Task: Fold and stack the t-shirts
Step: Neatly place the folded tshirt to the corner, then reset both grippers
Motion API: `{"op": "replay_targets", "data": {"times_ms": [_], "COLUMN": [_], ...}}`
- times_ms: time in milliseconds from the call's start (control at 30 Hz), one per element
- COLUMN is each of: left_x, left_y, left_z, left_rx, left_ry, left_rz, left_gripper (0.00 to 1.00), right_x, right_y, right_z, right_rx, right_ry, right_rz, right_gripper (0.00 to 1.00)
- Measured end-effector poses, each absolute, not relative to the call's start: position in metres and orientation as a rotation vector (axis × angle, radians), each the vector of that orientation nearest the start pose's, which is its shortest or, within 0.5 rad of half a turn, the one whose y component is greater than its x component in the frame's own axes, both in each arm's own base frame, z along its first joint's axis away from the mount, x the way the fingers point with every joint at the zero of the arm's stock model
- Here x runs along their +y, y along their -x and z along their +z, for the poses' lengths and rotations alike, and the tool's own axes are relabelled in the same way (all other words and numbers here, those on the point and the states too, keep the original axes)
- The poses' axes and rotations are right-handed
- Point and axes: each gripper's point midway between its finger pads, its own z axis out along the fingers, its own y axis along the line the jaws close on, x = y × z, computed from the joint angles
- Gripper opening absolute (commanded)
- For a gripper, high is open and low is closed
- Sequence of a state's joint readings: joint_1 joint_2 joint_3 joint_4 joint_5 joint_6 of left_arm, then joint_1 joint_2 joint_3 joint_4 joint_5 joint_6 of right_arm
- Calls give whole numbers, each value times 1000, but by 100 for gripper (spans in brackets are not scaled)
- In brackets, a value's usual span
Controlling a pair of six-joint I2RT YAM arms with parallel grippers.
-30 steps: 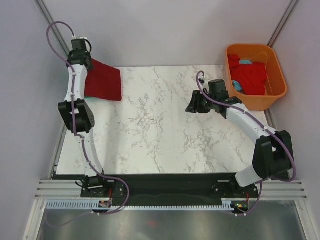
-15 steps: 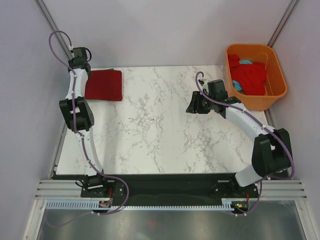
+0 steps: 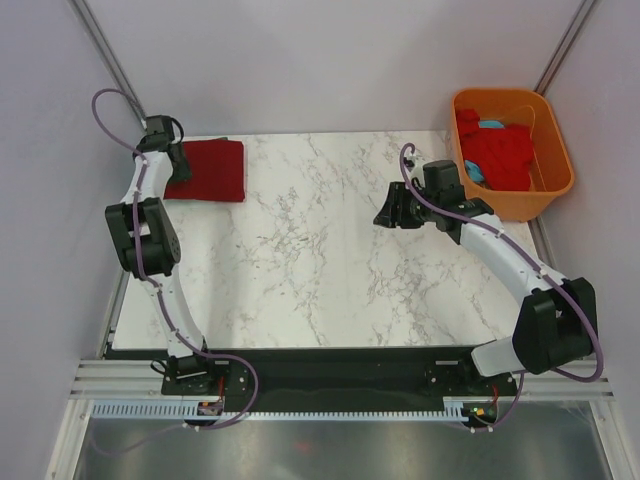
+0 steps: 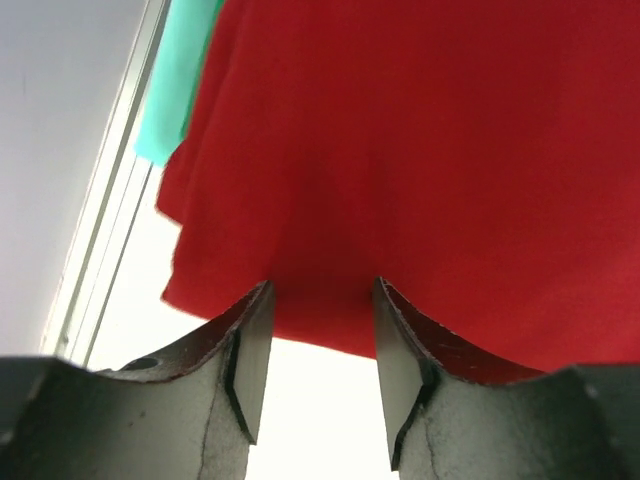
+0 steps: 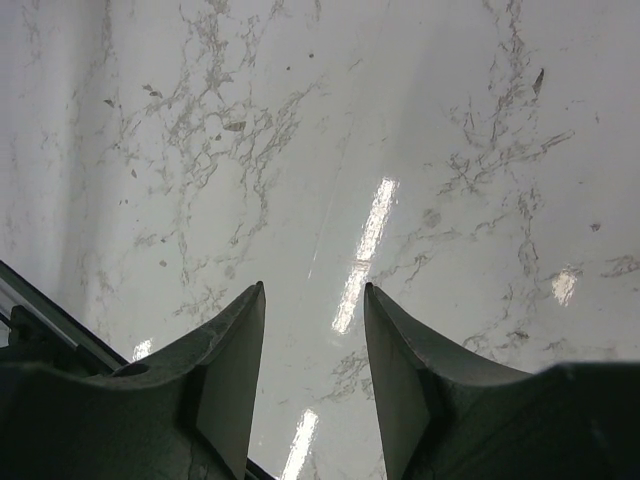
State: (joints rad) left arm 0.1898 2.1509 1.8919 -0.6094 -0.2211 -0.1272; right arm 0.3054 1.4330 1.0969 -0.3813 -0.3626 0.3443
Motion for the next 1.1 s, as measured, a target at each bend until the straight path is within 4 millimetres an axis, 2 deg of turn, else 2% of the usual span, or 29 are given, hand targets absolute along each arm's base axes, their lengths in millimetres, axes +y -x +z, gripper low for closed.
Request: {"op": "replay_targets", "data": {"times_ms": [133, 333, 600, 700, 767, 800, 833, 900, 967, 1100], "left_x": [155, 175, 164, 150, 138, 130, 118, 92, 54, -46], "left_y": [-507, -498, -498, -486, -475, -468, -461, -446, -428, -389], "left_z": [89, 76, 83, 100, 122, 132, 143, 165, 184, 216], "left_rx": [2429, 2424, 2411, 2404, 2378, 2368, 2358, 2333, 2317, 2285], "left_ry": [606, 722, 747, 742, 724, 710, 686, 627, 531, 235], "left_rz": [295, 295, 212, 143, 99, 69, 25, -49, -144, -373], "left_gripper": [50, 50, 52, 52, 51, 51, 51, 51, 51, 51], "right_x": [188, 188, 187, 184, 181, 179, 178, 176, 172, 164], "right_y": [-343, -343, -341, -336, -331, -329, -327, -323, -319, -312], "right_z": [168, 166, 169, 173, 178, 183, 187, 198, 210, 229], "right_rx": [2342, 2349, 2340, 2330, 2325, 2317, 2312, 2282, 2250, 2203], "right_ry": [152, 153, 152, 146, 136, 131, 125, 121, 117, 104], "right_rz": [751, 751, 750, 741, 731, 727, 728, 721, 713, 685], "right_gripper": [53, 53, 55, 64, 78, 91, 98, 98, 98, 98]}}
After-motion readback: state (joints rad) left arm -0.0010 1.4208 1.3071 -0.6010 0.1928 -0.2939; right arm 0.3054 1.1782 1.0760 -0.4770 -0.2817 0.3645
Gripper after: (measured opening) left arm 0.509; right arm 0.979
